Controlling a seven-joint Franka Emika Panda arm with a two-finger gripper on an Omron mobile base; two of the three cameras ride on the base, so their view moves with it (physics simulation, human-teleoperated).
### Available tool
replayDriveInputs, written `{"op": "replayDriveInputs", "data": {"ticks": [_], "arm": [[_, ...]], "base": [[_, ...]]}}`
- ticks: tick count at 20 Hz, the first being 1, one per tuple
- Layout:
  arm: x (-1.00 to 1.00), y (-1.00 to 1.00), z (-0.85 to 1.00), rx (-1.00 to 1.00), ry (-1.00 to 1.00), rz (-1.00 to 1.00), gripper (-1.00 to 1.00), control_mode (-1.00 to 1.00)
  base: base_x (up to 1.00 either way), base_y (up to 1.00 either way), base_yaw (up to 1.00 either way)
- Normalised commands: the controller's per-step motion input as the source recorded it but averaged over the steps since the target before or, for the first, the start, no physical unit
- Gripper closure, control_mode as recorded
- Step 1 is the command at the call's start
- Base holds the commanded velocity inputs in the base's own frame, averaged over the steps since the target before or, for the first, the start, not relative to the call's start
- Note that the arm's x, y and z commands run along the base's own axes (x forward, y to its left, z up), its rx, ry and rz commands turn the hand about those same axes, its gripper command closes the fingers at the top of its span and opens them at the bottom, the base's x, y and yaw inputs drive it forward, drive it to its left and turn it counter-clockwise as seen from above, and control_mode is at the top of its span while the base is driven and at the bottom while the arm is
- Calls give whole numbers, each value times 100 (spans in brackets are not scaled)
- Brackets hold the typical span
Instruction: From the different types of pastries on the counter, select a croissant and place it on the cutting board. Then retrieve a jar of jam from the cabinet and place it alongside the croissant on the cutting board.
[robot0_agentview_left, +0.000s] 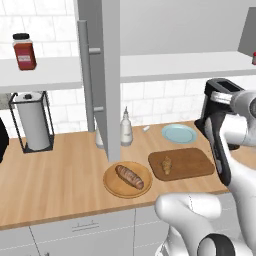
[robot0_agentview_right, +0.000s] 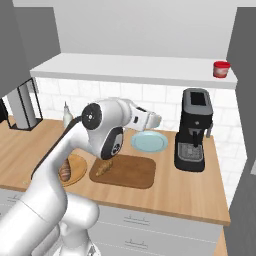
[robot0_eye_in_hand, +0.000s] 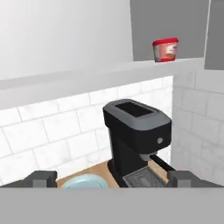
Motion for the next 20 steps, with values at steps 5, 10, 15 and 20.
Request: {"op": "replayDriveInputs", "data": {"ticks": [5,10,15,20], "arm": [[-1,-70,92,-7,-3,-7,-100,-100],[0,-56,73,-7,-1,-3,-100,-100],[46,-27,-9,-1,-3,-3,-100,-100],[16,-11,0,0,0,0,-100,-100]], "base": [[0,0,0],[0,0,0],[0,0,0],[0,0,0]]}}
